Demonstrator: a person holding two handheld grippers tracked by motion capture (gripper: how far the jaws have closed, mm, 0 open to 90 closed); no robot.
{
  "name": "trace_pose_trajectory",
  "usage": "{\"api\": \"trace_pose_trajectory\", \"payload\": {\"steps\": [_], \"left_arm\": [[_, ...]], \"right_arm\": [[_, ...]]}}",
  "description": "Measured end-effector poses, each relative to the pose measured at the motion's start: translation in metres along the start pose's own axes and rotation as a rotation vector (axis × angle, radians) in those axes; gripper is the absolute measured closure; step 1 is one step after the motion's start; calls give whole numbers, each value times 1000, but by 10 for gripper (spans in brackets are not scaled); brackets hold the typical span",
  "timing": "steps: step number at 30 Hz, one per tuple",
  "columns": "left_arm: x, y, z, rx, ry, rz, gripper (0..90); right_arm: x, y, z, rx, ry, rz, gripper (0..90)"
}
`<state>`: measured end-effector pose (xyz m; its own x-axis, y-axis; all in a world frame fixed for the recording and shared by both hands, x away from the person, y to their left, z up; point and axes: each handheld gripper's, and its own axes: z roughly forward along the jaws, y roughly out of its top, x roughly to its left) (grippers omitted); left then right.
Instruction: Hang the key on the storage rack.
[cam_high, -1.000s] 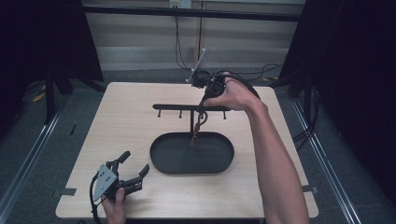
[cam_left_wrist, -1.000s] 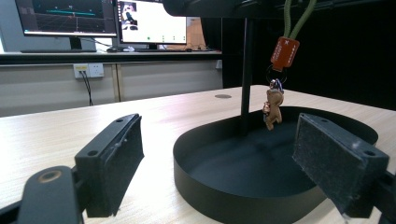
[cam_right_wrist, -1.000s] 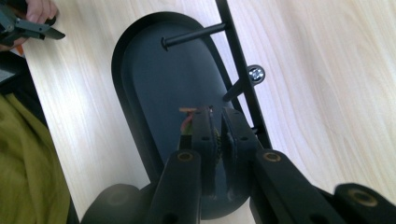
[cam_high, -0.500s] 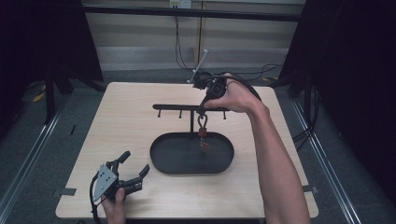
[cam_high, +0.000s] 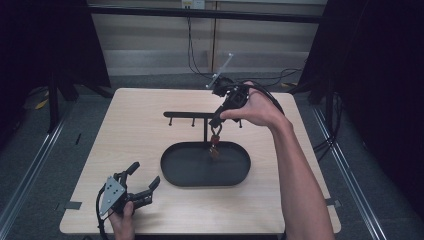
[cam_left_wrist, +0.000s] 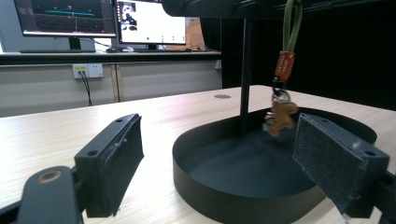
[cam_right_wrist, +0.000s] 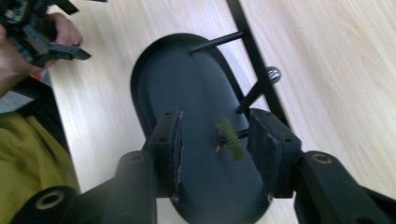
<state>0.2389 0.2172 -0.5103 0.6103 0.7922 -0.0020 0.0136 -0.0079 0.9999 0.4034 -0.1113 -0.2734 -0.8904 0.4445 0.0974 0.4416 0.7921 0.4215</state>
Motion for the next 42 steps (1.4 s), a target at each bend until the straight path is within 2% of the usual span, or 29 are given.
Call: {"api": "trace_pose_trajectory", "payload": {"steps": [1,3,7,12,16,18,22,25,32,33,42], "left_arm": [[0,0,0,2,-5,2,156],[0,0,0,-2,-4,-5,156],[0,0,0,6,-7,2,156],[0,0,0,5,-6,1,156],[0,0,0,4,-7,0,156],[0,0,0,5,-7,1,156],[0,0,0,5,-7,1,156],[0,0,0,4,-7,0,156],[0,0,0,5,-7,1,156],[0,0,0,5,-7,1,156],[1,0,0,6,-8,3,156]], "right_arm": [[2,-3,-1,-8,-1,11,533],[2,-10,0,-18,30,23,506],[3,-23,1,-13,28,45,465],[14,-37,2,-4,32,37,443],[21,-50,5,-36,26,41,417],[24,-57,8,-54,40,37,419],[27,-70,18,-89,29,27,408],[31,-81,23,-133,30,37,387],[42,-106,36,-291,-29,45,351],[43,-109,39,-305,-32,39,340],[52,-141,63,-423,-45,95,244]]}}
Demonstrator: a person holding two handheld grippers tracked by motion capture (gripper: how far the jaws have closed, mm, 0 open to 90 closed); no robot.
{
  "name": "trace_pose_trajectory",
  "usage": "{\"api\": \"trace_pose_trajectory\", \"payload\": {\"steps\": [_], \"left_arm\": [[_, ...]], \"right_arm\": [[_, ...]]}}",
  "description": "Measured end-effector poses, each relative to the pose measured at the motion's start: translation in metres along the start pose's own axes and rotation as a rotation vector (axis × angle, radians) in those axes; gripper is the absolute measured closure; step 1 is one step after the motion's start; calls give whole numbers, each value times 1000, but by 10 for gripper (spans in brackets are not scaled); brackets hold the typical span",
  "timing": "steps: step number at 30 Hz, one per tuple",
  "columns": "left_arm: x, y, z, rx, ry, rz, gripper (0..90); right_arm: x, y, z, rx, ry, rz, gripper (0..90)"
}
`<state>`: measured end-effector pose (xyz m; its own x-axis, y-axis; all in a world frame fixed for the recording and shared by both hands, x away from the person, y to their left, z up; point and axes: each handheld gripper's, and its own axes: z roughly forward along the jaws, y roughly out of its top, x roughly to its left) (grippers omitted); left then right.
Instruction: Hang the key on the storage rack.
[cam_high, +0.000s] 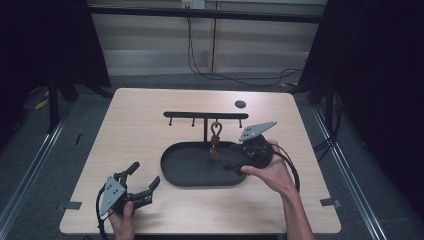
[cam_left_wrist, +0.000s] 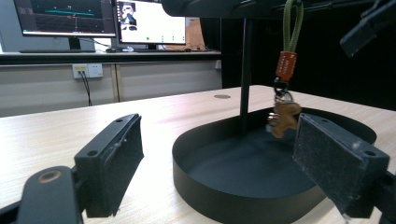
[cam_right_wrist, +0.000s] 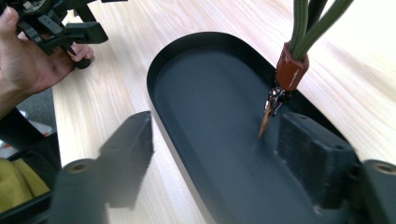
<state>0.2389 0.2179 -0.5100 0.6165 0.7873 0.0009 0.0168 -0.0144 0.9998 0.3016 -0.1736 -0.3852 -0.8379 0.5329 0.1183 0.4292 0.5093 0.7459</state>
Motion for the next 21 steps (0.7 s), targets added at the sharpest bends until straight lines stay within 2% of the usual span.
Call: {"api": "trace_pose_trajectory", "payload": {"steps": [4,6,9,11,16,17,19,21], "left_arm": [[0,0,0,-2,1,-2,156],[0,0,0,0,0,0,156],[0,0,0,0,0,-1,156],[0,0,0,-1,0,-1,155],[0,0,0,-1,0,-2,155],[0,0,0,-1,1,-1,155],[0,0,0,-2,1,-2,156],[0,0,0,-1,3,-1,155]], "right_arm": [[4,-23,3,-89,-22,21,151],[5,-35,6,-130,-26,32,158],[5,-56,9,-203,-61,91,169],[5,-70,12,-240,-115,94,179],[10,-103,22,-278,-293,92,178],[12,-109,23,-314,-337,97,178],[13,-124,26,-400,-371,114,172],[15,-137,30,-498,-470,122,186]]}}
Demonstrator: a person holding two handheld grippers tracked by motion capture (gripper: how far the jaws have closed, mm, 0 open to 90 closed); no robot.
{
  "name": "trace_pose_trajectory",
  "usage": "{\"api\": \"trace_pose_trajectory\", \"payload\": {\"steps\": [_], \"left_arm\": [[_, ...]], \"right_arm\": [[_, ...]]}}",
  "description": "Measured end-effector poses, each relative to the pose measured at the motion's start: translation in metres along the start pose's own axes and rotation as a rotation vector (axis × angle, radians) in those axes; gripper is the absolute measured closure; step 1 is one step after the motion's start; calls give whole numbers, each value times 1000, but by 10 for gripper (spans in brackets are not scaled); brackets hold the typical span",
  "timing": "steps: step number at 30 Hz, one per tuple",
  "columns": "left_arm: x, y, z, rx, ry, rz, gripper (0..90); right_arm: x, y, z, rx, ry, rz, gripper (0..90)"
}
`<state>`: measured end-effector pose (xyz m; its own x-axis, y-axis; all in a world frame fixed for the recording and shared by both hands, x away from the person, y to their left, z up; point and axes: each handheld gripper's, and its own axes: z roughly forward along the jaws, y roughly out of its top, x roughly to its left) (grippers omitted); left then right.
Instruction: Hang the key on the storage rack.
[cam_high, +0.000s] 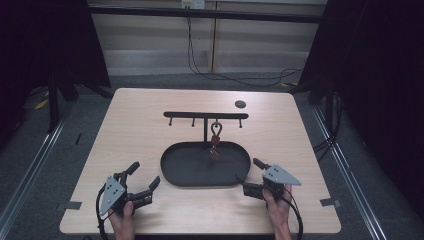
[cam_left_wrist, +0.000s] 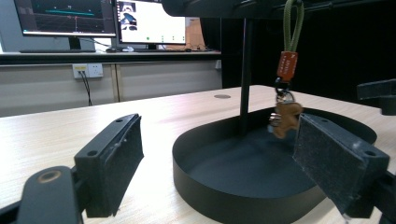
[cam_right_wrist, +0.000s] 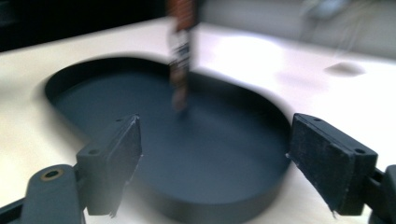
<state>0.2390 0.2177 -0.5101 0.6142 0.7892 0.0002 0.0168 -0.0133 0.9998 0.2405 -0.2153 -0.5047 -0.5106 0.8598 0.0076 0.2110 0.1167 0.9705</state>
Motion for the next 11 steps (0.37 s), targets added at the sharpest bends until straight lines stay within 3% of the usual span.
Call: {"api": "trace_pose_trajectory", "payload": {"steps": [2,5,7,9,11], "left_arm": [[0,0,0,-2,1,-2,156],[0,0,0,0,-1,0,155],[0,0,0,-1,0,0,155],[0,0,0,-1,-1,0,155],[0,0,0,0,-1,0,155]], "right_arm": [[-1,-4,-6,-87,-26,23,169],[-1,-7,-11,-136,-35,25,162],[0,-10,-16,-199,-45,17,141],[-2,-13,-21,-265,-5,12,140],[-2,-14,-24,-286,-27,-17,140]]}}
